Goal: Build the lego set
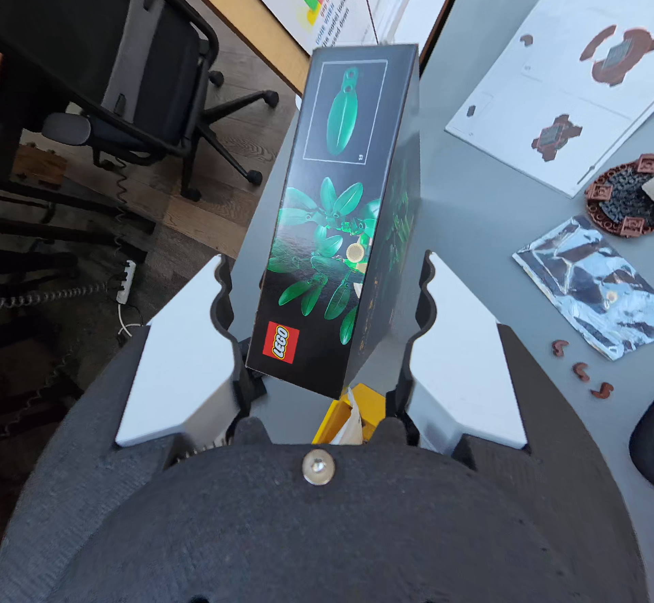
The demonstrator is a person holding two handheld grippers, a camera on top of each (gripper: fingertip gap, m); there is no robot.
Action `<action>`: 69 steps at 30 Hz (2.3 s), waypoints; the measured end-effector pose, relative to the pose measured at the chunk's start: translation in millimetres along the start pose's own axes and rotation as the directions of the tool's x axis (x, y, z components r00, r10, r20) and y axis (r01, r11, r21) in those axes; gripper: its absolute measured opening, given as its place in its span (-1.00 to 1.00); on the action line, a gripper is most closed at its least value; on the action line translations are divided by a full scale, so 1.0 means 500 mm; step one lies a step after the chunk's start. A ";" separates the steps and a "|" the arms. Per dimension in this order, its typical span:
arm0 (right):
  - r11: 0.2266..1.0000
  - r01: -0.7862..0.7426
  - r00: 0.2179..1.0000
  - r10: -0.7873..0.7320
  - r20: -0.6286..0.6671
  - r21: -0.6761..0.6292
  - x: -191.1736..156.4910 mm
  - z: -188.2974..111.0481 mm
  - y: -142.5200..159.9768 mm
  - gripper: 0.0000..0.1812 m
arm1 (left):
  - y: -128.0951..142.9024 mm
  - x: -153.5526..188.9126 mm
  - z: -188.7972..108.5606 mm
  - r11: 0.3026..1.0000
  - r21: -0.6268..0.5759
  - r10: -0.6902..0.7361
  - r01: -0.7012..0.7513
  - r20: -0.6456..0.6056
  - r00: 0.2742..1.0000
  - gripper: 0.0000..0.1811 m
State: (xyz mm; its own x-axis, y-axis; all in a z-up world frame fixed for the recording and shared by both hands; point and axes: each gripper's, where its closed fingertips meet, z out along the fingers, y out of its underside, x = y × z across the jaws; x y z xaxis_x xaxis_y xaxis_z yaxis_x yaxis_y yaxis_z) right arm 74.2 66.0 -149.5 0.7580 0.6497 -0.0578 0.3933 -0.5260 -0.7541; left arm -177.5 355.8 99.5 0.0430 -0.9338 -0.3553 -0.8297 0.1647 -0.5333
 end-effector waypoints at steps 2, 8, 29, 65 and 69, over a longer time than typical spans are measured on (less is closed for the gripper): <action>1.000 -0.004 1.000 0.004 0.012 0.006 0.000 -0.001 0.000 -0.48 | 0.019 0.000 0.016 0.996 -0.083 0.037 -0.038 -0.015 0.999 0.20; 1.000 -0.004 1.000 0.004 0.030 -0.003 -0.011 -0.006 0.005 -0.50 | 0.029 0.001 0.041 0.985 -0.161 0.055 -0.064 -0.061 0.997 0.14; 1.000 0.009 0.999 -0.008 0.040 -0.019 -0.053 -0.011 0.013 -0.50 | 0.042 0.000 0.080 0.937 -0.339 0.027 -0.082 -0.162 0.986 -0.15; 0.991 0.131 0.991 -0.131 0.009 0.019 -0.058 -0.013 0.021 -0.49 | -0.745 0.456 0.384 0.781 -0.041 0.560 -0.623 -0.393 0.729 -0.16; 0.990 0.137 0.991 -0.137 0.008 0.020 -0.060 -0.014 0.022 -0.50 | -0.762 0.436 0.406 0.801 -0.035 0.533 -0.597 -0.412 0.739 -0.15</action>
State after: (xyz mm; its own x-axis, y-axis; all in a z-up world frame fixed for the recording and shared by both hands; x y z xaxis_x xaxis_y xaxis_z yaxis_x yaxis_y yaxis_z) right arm 59.5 36.9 -151.2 0.6927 0.7201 0.0406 0.4831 -0.4214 -0.7675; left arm 260.8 154.1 69.4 -0.6399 -0.7332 -0.2301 -0.7099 0.6786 -0.1884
